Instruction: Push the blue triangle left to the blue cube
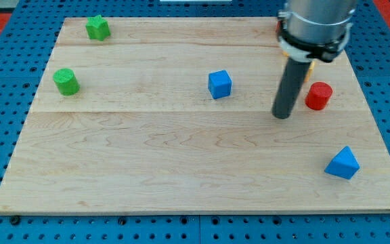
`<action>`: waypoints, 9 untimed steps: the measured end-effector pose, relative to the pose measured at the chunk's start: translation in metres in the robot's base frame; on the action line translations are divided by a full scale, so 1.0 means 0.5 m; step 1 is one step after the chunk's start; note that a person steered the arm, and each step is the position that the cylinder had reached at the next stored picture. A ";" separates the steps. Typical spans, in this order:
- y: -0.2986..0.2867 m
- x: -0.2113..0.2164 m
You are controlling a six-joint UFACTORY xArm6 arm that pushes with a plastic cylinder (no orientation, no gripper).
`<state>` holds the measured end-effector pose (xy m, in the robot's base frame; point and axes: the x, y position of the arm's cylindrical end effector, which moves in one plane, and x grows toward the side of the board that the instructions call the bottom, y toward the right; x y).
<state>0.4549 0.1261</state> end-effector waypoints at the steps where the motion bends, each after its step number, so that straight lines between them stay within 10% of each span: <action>1: -0.032 0.002; 9: -0.097 -0.009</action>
<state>0.4504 0.0775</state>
